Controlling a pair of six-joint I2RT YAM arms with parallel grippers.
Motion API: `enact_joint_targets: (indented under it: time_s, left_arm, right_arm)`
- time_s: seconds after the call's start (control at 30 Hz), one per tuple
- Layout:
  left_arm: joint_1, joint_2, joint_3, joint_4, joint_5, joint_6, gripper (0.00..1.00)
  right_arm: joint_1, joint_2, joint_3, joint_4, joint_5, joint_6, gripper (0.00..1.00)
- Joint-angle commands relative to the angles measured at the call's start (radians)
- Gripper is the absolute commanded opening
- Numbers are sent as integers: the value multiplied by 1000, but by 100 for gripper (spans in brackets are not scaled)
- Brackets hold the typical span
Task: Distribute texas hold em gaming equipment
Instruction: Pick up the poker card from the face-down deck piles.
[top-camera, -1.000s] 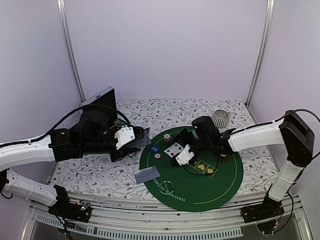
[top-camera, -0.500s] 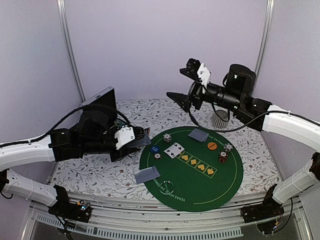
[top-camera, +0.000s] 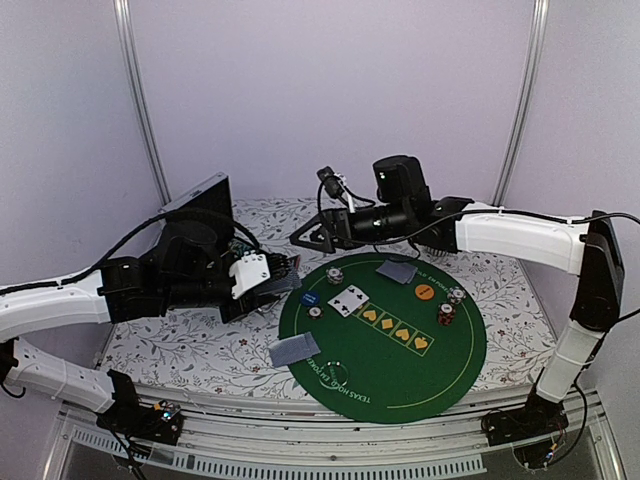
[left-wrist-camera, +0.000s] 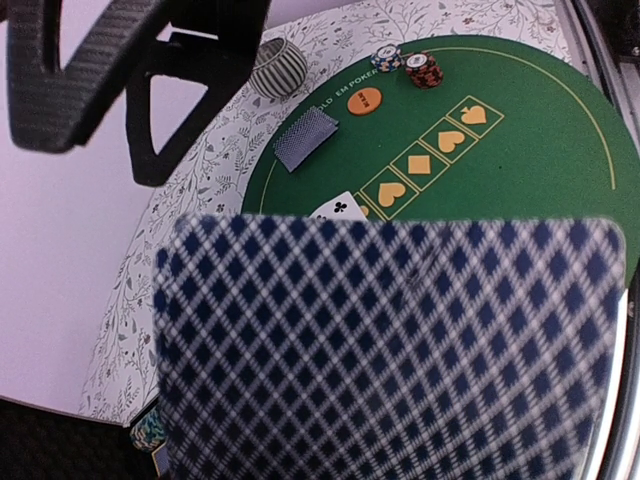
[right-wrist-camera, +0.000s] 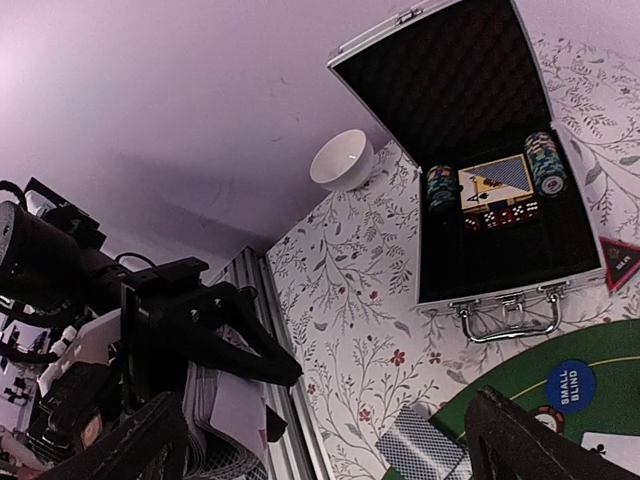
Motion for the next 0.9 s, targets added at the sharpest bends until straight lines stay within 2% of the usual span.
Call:
enact_joint_targets:
  time_s: [0.0, 0.3, 0.53, 0.87]
  left_arm:
    - [12, 3, -16, 37, -12, 7, 42]
    - [12, 5, -17, 39, -13, 7, 42]
    - [12, 3, -17, 42, -20, 7, 42]
    - [12, 0, -18, 47, -24, 6, 42]
  right_arm:
    - [37, 38, 80, -49, -133, 68, 99]
    - [72, 97, 119, -109, -172, 27, 99]
    - [82, 138, 169, -215, -108, -17, 99]
    - [71, 114, 188, -352, 46, -90, 96]
